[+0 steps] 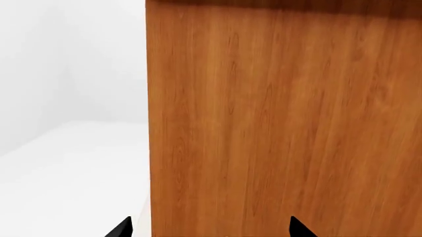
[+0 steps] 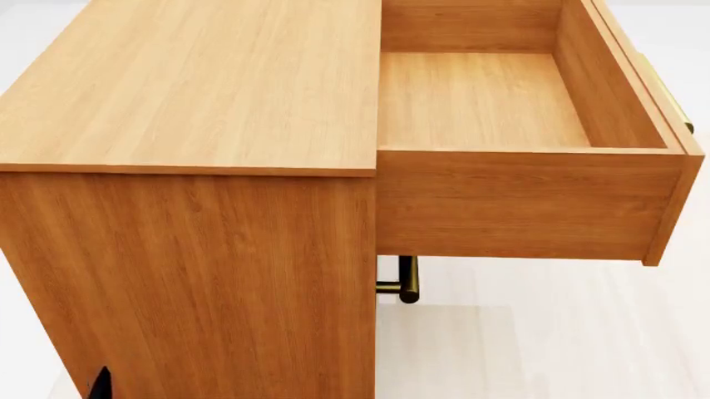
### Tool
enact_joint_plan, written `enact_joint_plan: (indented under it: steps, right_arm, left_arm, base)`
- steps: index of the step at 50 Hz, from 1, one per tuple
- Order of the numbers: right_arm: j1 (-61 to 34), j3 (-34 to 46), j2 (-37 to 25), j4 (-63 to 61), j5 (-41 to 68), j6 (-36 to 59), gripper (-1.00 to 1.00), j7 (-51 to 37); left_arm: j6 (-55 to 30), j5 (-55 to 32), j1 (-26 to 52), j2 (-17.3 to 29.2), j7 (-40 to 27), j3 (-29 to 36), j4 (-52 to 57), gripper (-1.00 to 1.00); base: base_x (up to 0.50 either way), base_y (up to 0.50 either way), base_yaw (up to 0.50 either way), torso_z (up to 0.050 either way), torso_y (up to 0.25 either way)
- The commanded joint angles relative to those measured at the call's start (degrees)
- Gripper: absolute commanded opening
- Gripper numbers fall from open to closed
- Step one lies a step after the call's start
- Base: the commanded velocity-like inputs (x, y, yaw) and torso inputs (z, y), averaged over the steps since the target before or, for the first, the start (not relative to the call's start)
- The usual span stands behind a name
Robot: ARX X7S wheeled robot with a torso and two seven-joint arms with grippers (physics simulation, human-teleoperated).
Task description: Put the bowl on top of the cabinet.
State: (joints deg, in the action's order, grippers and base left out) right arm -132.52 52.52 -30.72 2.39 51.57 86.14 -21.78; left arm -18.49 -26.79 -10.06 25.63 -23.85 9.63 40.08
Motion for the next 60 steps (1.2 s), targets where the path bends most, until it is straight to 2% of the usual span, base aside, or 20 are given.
enact_joint_plan:
  steps: [1, 20, 26, 45, 60]
  right_arm:
    - [0.2, 0.2, 8.1, 4.4, -11.6, -1.5, -1.0, 9.6]
    - [3.1, -3.3, 13.9, 4.1, -9.9, -2.4, -1.0, 8.4]
    - [3.1, 0.1, 16.5, 7.1, -11.3, -7.5, -1.0, 11.5]
    - [6.1, 2.1, 25.0, 22.9, -15.3, -22.4, -1.0, 17.1]
    - [6.9, 6.4, 30.6, 31.7, -16.0, -29.8, -1.0, 20.3]
  left_arm:
    - [0.4, 0.4, -0.1, 0.1, 0.0, 0.3, -0.4, 1.0]
    - [1.4, 1.3, -0.4, 0.4, -0.9, 0.0, 0.2, 1.0]
    - [1.9, 1.8, -0.4, 0.5, -1.0, -0.2, -0.7, 1.0]
    - [2.4, 3.3, 0.7, 0.1, 0.2, 2.0, -5.3, 1.0]
    - [4.0, 4.4, 1.1, 0.0, -0.2, 1.8, -6.0, 1.0]
  base:
    - [0.0, 0.0, 0.0, 0.0, 0.0]
    - [0.0, 0.0, 0.0, 0.0, 0.001]
    - [0.0, 0.0, 0.0, 0.0, 0.0]
    - [0.0, 0.0, 0.0, 0.0, 0.001]
    - [0.0, 0.0, 0.0, 0.0, 0.0]
